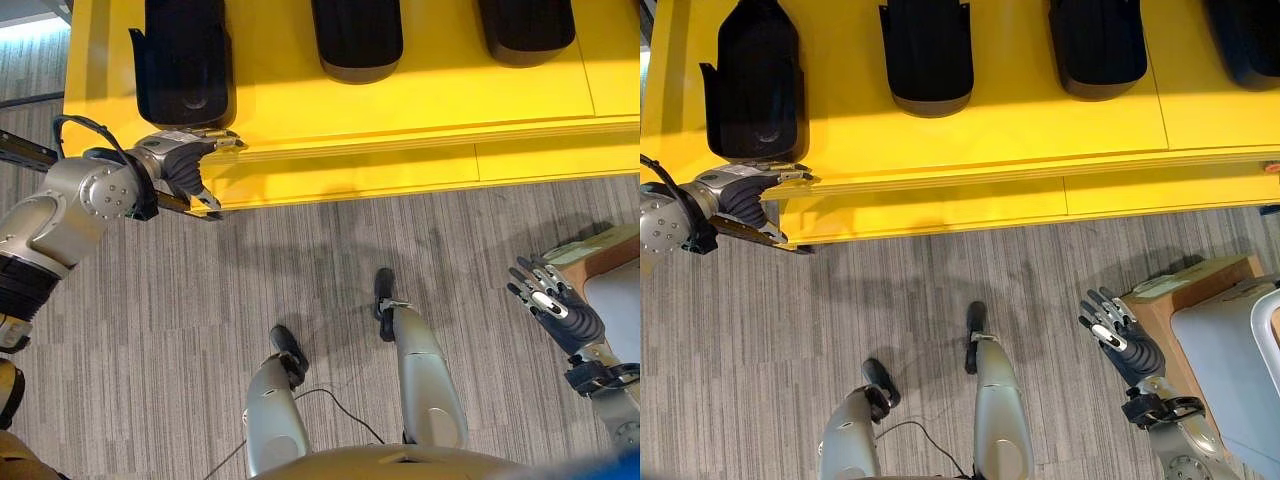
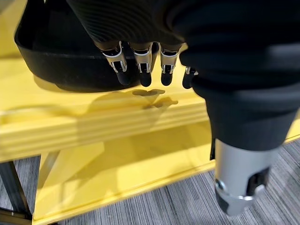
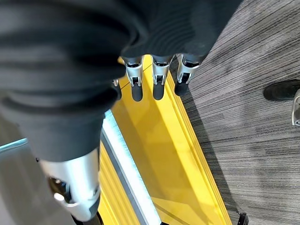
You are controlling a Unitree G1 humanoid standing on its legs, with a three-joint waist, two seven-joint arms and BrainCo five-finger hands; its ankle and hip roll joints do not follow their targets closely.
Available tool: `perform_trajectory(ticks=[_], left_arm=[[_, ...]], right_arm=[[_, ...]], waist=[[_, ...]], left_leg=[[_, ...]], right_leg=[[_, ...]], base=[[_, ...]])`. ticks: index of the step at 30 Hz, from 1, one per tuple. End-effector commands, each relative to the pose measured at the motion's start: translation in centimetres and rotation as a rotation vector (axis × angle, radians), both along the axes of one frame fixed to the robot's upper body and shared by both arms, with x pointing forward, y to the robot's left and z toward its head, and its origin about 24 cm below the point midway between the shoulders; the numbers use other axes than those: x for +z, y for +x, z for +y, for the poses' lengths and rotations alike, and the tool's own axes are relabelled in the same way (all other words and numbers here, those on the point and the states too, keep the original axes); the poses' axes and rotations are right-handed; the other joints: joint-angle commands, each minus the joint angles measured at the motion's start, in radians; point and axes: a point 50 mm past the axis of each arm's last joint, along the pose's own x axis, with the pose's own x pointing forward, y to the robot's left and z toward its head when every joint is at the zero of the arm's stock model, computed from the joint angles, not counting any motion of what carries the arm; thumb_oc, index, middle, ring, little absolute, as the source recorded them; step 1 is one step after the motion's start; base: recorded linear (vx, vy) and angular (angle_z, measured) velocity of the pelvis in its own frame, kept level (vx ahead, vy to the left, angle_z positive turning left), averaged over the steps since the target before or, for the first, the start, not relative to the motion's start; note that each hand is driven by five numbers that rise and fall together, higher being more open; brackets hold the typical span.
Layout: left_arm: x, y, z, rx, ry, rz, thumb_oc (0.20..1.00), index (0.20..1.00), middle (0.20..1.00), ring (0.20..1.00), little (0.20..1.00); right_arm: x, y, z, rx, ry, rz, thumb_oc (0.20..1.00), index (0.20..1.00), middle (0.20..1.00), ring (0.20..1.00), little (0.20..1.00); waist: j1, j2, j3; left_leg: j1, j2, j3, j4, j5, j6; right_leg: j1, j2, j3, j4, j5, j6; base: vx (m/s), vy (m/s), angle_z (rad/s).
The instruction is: Move parts from the plastic box to the shelf.
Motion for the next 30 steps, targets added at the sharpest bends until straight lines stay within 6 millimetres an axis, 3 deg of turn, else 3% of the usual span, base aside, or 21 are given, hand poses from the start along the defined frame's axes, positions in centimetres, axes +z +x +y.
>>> perform_trajectory(ticks=[1, 30], left_arm=[[2.4, -0.8, 1.0, 0.024, 0.005, -0.046, 1.0, 1.0, 1.0, 1.0, 1.0], [5.0, 1.4, 3.3, 0.17, 0.03, -0.059, 1.0, 1.0, 1.0, 1.0, 1.0]], right_arm=[[0.7, -1.6, -0.1, 0.016, 0.009, -0.016, 1.0, 1.0, 1.0, 1.0, 1.0], [-0.2, -2.4, -0.1, 0.05, 0.039, 0.044, 1.0, 1.0, 1.0, 1.0, 1.0]], waist=[[-0.008, 0.003, -0.044], [-0.018, 0.009, -0.067]], left_leg=[[-0.083, 0.136, -0.123, -0.043, 0.153, -0.091], [-0.095, 0.144, -0.12, -0.032, 0.159, -0.094]], right_leg=[[0.086, -0.135, 0.077, -0.084, 0.154, 0.207], [0.073, -0.134, 0.08, -0.072, 0.158, 0.21]], base=[[0.0, 0.0, 0.0], [0.0, 0.0, 0.0]])
